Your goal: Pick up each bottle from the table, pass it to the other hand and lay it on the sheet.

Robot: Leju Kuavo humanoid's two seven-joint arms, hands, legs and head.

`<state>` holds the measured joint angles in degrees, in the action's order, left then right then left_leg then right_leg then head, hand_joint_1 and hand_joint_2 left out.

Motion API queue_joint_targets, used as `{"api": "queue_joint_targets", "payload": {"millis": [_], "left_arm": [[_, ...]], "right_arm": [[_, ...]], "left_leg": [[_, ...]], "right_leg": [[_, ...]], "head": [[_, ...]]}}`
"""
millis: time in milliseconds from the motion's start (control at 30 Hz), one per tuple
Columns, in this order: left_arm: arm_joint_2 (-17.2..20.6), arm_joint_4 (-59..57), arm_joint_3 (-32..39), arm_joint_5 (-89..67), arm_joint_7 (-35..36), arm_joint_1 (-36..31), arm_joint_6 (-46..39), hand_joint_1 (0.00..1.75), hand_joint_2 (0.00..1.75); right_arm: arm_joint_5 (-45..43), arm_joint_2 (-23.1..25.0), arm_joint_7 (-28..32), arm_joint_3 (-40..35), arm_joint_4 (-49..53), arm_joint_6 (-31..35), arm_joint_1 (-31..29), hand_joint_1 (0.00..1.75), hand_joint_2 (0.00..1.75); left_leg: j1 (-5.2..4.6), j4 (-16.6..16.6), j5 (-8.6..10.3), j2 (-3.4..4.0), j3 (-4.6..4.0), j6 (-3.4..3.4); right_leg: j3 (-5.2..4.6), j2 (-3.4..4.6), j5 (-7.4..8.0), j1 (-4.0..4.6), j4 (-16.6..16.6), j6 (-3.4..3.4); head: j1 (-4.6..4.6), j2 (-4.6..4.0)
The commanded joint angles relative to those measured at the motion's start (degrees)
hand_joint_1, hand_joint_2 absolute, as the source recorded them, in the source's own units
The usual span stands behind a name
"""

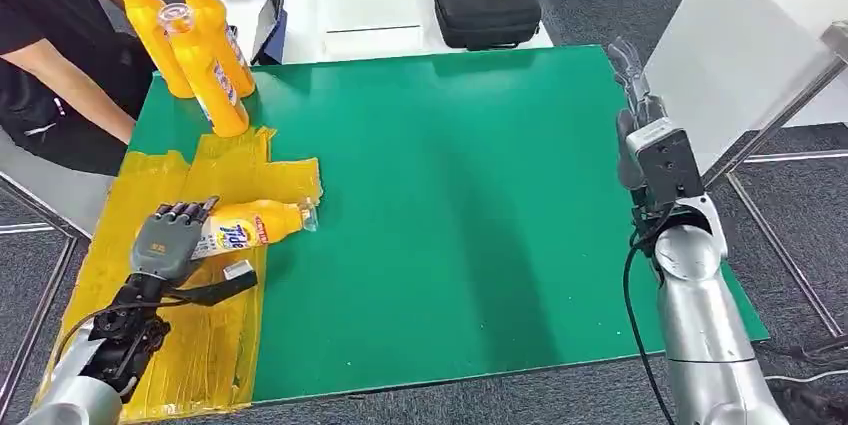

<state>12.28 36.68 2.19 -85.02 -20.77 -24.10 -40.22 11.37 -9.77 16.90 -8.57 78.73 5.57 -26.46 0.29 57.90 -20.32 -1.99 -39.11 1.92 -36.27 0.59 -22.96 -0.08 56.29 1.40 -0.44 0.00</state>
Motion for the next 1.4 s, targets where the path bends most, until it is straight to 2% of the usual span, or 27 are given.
{"api": "queue_joint_targets", "payload": {"millis": [33,100,133,600,667,700,733,933,967,1000,1033,1067,1133,1200,1233,1267,1300,1333,1367,1400], "left_arm": [[0.7,-4.1,-3.9,0.9,-1.1,-1.0,0.2,0.00,1.75],[0.7,-4.1,-3.9,0.9,-1.1,-1.0,0.2,0.00,1.75],[0.9,-5.3,-3.5,1.4,-0.8,-1.1,0.2,0.00,0.00],[0.7,-2.9,-4.4,1.5,-1.9,-1.7,0.2,0.00,0.00],[-0.4,0.1,-1.0,7.1,-4.9,-1.8,0.2,0.00,0.00],[-0.9,1.3,0.7,9.4,-6.2,-1.7,0.2,0.00,0.00],[-1.9,2.6,3.0,12.5,-8.4,-1.8,0.2,0.00,0.00],[-1.9,2.0,2.9,12.5,-8.4,-2.4,0.2,0.00,0.00],[-4.9,-0.8,9.0,26.6,-17.2,-5.2,0.2,0.00,0.00],[-6.2,0.1,9.5,37.2,-19.2,-7.1,4.5,0.00,0.00],[-7.3,1.9,10.5,47.6,-19.2,-8.6,13.6,0.00,0.00],[-8.3,6.3,8.5,55.8,-14.7,-9.9,22.5,0.00,0.00],[-10.3,16.1,4.7,66.4,-15.3,-8.2,31.0,0.00,0.00],[-14.5,22.2,-0.1,77.7,-10.6,-7.7,40.1,0.00,0.00],[-15.6,22.7,-2.7,80.6,-8.9,-8.4,41.4,0.00,0.00],[-17.4,21.7,-4.7,88.7,-8.0,-9.9,46.7,0.00,0.00],[-18.3,21.4,-5.5,90.9,-8.4,-10.4,47.9,0.00,0.00],[-18.4,19.9,-9.6,90.4,-10.2,-12.3,44.9,0.00,0.00],[-19.2,18.7,-10.6,95.1,-9.8,-13.3,47.3,0.00,0.00],[-19.4,17.9,-12.9,96.0,-9.1,-14.3,46.2,0.00,0.00]], "right_arm": [[-0.4,0.2,0.0,-1.8,-4.9,-0.1,-2.6,0.00,0.00],[-0.4,0.2,0.0,-1.8,-4.9,-0.1,-2.6,0.00,0.00],[-0.4,0.1,0.0,-1.8,-4.8,-0.1,-2.3,0.00,0.00],[-0.9,-1.3,0.1,-1.9,-6.3,-0.7,-2.9,0.00,0.00],[-1.0,-1.4,0.2,-1.7,-6.5,-0.6,-2.4,0.00,0.00],[-1.0,-1.5,0.2,-1.6,-6.5,-0.6,-2.3,0.00,0.00],[-1.0,-1.5,0.2,-1.5,-6.5,-0.6,-2.2,0.00,0.00],[-1.0,-1.5,0.2,-1.4,-6.6,-0.6,-2.1,0.00,0.00],[-0.6,-1.4,-0.3,-1.1,-6.8,-0.2,-2.1,0.00,0.00],[-0.6,-1.5,-0.4,-0.9,-7.1,-0.4,-1.9,0.00,0.00],[-1.8,-1.5,-0.1,-0.8,-7.9,-2.1,-2.0,0.00,0.00],[-2.9,-1.1,1.8,-0.8,-9.9,-4.5,-3.1,0.00,0.00],[-1.5,1.9,3.6,-2.6,-14.4,-4.5,-7.8,0.00,0.00],[0.5,6.8,5.4,-5.2,-17.5,-1.8,-12.9,0.00,0.00],[0.7,8.8,5.5,-5.9,-18.8,-0.5,-14.6,0.00,0.00],[-1.1,11.1,5.6,-6.7,-19.6,-1.8,-16.1,0.00,0.00],[-2.7,12.1,6.1,-6.8,-19.6,-3.5,-16.3,0.00,0.00],[-3.7,12.9,7.5,-8.1,-19.6,-4.9,-16.7,0.00,0.00],[-4.1,13.7,9.4,-8.5,-19.1,-4.8,-16.6,0.00,0.00],[-4.2,14.7,10.0,-8.8,-18.9,-4.0,-16.7,0.00,0.00]], "left_leg": [[-0.03,0.0,-0.11,0.21,0.26,-0.05],[-0.04,0.0,-0.15,0.25,0.33,-0.06],[-0.04,0.0,-0.13,0.24,0.28,-0.05],[-0.03,0.0,-0.18,0.14,0.39,-0.07],[-0.01,0.0,-0.07,0.05,0.19,-0.03],[-0.03,0.1,-0.27,0.16,0.53,-0.09],[-0.01,0.1,-0.17,0.10,0.34,-0.06],[-0.02,0.0,-0.06,0.04,0.18,-0.03],[-0.03,0.0,-0.15,0.10,0.37,-0.06],[0.00,0.0,-0.09,0.06,0.22,-0.04],[-0.01,0.1,-0.14,0.03,0.32,-0.05],[0.01,0.1,-0.06,-0.16,0.21,-0.04],[0.07,0.1,0.05,-0.25,-0.06,-0.03],[0.00,0.3,-0.07,-0.16,0.15,-0.05],[-0.04,0.2,-0.04,0.14,0.04,-0.06],[-0.05,0.2,0.05,0.13,-0.11,-0.04],[-0.06,0.2,0.06,0.12,-0.02,-0.02],[-0.09,0.2,0.06,0.10,-0.02,-0.01],[-0.08,0.2,0.07,0.10,0.01,-0.01],[-0.02,0.2,0.15,-0.03,-0.10,-0.01]], "right_leg": [[0.24,0.07,-0.08,-0.01,0.0,0.00],[0.31,0.07,-0.11,-0.01,0.0,0.00],[0.26,0.09,-0.10,-0.01,0.0,0.00],[0.43,-0.06,-0.19,0.01,0.0,0.00],[0.22,-0.05,-0.09,0.01,0.0,0.00],[0.58,-0.10,-0.29,0.02,0.0,0.00],[0.38,-0.07,-0.18,0.02,0.0,0.01],[0.19,-0.07,-0.08,0.00,0.0,0.01],[0.39,-0.09,-0.17,0.01,0.0,0.01],[0.25,-0.08,-0.10,0.03,0.0,0.01],[0.38,-0.18,-0.18,0.03,0.0,0.02],[0.31,-0.36,-0.17,0.04,0.0,0.02],[0.02,-0.37,-0.06,0.08,0.0,0.02],[0.23,-0.39,-0.21,0.04,0.2,0.05],[0.03,-0.04,-0.07,-0.01,0.2,0.04],[-0.09,0.03,0.03,-0.03,0.2,0.06],[0.03,-0.02,0.02,-0.03,0.2,0.11],[0.03,-0.05,0.02,-0.06,0.2,0.18],[0.07,-0.05,0.02,-0.06,0.2,0.16],[-0.01,-0.13,0.09,-0.01,0.2,0.13]], "head": [[0.00,0.00],[0.00,0.00],[0.00,0.00],[0.00,0.00],[0.00,0.00],[0.00,0.00],[0.00,0.00],[0.00,0.00],[-0.02,0.00],[0.00,0.00],[-0.02,0.00],[0.00,0.00],[0.00,0.00],[-0.04,0.00],[-0.02,0.00],[0.00,0.00],[-0.04,0.00],[0.00,0.00],[0.02,0.00],[-0.04,0.00]]}}
